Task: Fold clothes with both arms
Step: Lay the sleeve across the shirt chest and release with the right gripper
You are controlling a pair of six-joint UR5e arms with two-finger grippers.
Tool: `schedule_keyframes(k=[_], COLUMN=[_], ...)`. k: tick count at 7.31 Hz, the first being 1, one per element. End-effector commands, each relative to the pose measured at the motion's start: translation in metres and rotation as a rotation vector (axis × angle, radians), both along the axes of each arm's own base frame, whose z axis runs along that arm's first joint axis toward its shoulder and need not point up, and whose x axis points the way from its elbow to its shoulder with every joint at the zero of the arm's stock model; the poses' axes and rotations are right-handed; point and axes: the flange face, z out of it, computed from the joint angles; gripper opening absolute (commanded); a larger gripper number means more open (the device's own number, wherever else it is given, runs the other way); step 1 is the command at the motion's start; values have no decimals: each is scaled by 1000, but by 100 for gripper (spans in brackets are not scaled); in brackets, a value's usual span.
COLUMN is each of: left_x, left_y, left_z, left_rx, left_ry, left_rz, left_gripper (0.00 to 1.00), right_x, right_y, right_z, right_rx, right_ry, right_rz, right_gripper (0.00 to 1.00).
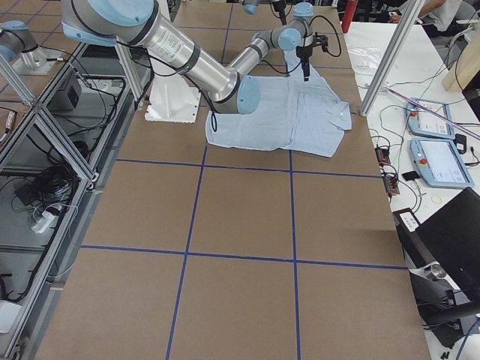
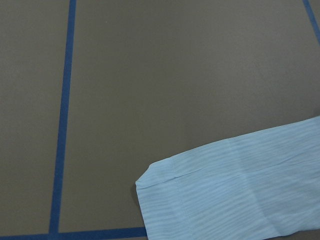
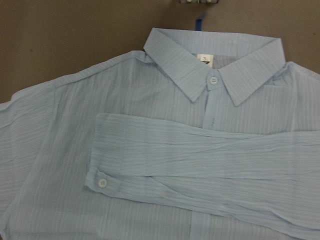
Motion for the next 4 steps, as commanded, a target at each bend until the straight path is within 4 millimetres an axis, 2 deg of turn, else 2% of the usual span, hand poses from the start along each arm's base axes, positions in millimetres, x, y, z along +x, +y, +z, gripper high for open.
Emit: schedule_keyframes(k=[1, 2, 4], left_x=[64, 66, 64], left_y=[17, 16, 18], left_z=[10, 17, 24], left_rx=[-77, -81, -87], left_ry=[-12, -27, -41], left_rz=[-148, -158, -155], left_gripper=[89, 87, 85], right_x=[62, 72, 75], right_y=[3, 7, 9], right_z=[47, 57, 53], right_rx=[-28, -21, -13], right_ry=[30, 28, 22], right_rz=[-50, -50, -49], right_gripper=[100, 100, 100])
